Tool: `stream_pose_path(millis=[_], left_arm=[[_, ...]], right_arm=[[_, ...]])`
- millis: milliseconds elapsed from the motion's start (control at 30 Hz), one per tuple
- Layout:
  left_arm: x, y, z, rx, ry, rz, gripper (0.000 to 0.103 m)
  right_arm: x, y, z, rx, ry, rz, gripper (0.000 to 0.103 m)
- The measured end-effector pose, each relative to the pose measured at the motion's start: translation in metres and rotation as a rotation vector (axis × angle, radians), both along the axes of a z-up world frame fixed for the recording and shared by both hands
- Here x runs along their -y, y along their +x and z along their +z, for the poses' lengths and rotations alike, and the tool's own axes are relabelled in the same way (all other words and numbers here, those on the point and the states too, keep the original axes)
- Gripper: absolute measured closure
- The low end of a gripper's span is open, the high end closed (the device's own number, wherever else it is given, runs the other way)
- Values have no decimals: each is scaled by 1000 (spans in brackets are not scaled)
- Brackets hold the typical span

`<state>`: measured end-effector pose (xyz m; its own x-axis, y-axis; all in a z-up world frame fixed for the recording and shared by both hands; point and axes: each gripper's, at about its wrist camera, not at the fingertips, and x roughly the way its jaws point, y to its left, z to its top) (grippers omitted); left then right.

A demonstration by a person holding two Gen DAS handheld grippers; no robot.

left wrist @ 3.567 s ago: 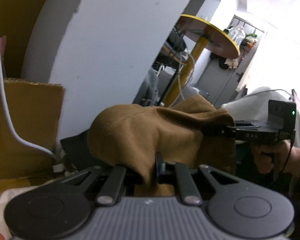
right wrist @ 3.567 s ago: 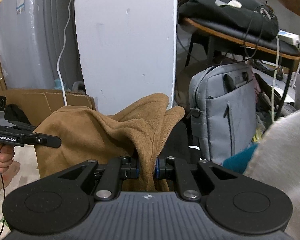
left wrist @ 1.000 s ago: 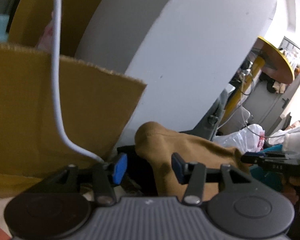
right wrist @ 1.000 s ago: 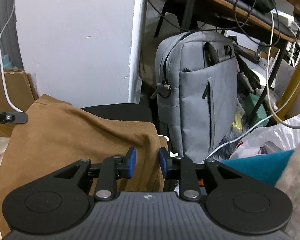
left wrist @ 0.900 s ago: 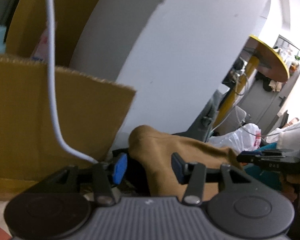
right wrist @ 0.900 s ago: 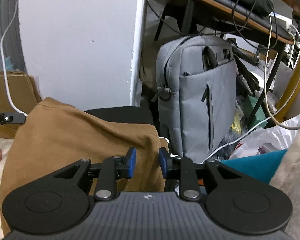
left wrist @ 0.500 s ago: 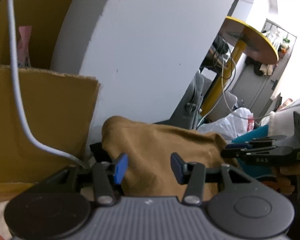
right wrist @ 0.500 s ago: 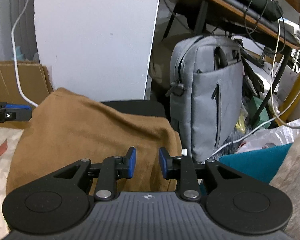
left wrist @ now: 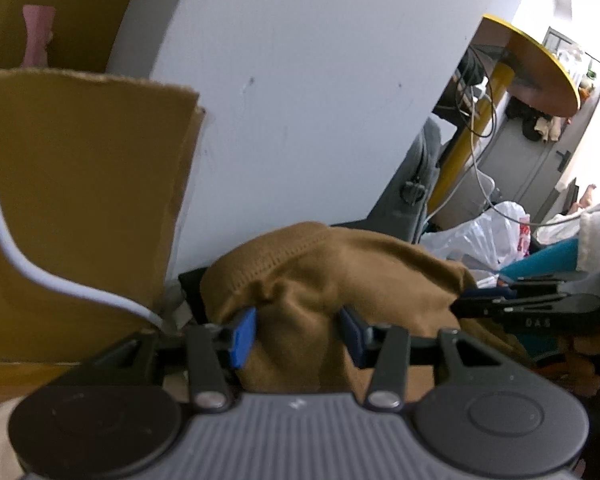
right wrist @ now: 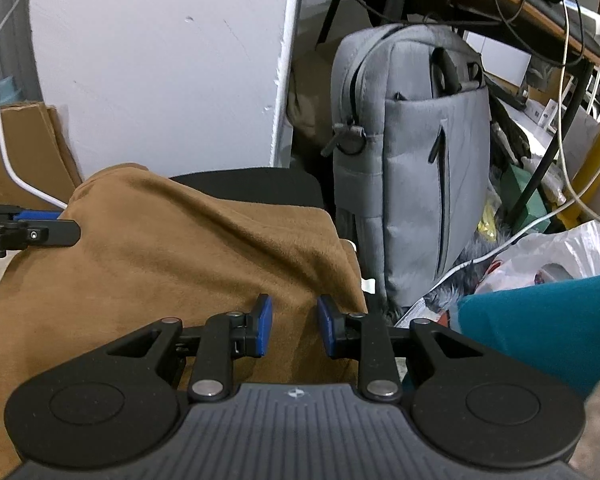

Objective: Fold clothes

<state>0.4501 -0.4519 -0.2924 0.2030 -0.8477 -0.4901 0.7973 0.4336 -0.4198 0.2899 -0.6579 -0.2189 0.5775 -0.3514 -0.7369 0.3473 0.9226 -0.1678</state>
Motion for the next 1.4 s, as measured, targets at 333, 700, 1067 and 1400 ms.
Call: stream_pose_path(millis=[333,700,1067,1400], left_arm=[[4,11,11,34,-8,47,50],[-15,-2,23,33,10,51,52],[-32,-42,41,46,44,-6,49],[-52,-91,31,18,95,-49,48]], right_arm=[[9,10,0,63,-18,-26,75],[12,3,24,117,-39,-104,72],[-21,-28,34,94,-4,-70,64],[-62,-59,22,59,66,-71,61]])
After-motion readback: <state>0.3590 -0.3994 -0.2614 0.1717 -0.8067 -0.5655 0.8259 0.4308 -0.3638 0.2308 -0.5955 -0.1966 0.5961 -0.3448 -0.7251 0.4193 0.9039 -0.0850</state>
